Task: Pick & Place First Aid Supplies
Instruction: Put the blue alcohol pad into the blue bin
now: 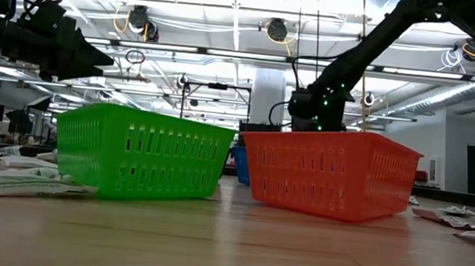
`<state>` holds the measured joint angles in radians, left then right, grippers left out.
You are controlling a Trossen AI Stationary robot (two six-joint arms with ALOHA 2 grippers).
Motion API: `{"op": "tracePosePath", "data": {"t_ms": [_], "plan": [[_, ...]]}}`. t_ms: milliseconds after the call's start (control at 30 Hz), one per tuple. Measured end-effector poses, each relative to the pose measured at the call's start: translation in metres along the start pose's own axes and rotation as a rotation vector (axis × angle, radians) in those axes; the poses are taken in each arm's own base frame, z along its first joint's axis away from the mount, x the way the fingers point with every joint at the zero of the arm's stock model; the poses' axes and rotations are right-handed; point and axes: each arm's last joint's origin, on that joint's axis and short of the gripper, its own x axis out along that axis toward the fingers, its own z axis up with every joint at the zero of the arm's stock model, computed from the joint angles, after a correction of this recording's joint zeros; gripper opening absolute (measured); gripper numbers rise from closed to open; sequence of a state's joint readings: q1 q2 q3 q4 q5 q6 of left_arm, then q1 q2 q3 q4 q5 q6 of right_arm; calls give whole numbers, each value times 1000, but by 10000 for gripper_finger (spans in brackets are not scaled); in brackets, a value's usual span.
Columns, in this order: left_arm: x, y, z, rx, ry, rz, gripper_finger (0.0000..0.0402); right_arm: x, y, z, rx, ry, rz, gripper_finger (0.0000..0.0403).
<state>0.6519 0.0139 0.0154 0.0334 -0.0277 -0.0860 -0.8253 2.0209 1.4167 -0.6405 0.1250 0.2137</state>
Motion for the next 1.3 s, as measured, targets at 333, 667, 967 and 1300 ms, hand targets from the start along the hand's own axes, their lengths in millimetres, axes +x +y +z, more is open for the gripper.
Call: {"op": "tracePosePath", "data": {"t_ms": [333, 667, 967, 1300], "plan": [[0, 0, 0, 0, 0, 0, 324, 4, -1, -2, 74, 49, 37, 132], [0, 0, 0, 0, 0, 0, 324, -14, 3, -5, 21, 70, 64, 8], [0, 0, 0, 0, 0, 0, 324, -100, 6, 5, -26, -10, 56, 2], [0, 0, 0, 0, 0, 0, 324, -138, 14, -6, -11, -37, 58, 1]]}}
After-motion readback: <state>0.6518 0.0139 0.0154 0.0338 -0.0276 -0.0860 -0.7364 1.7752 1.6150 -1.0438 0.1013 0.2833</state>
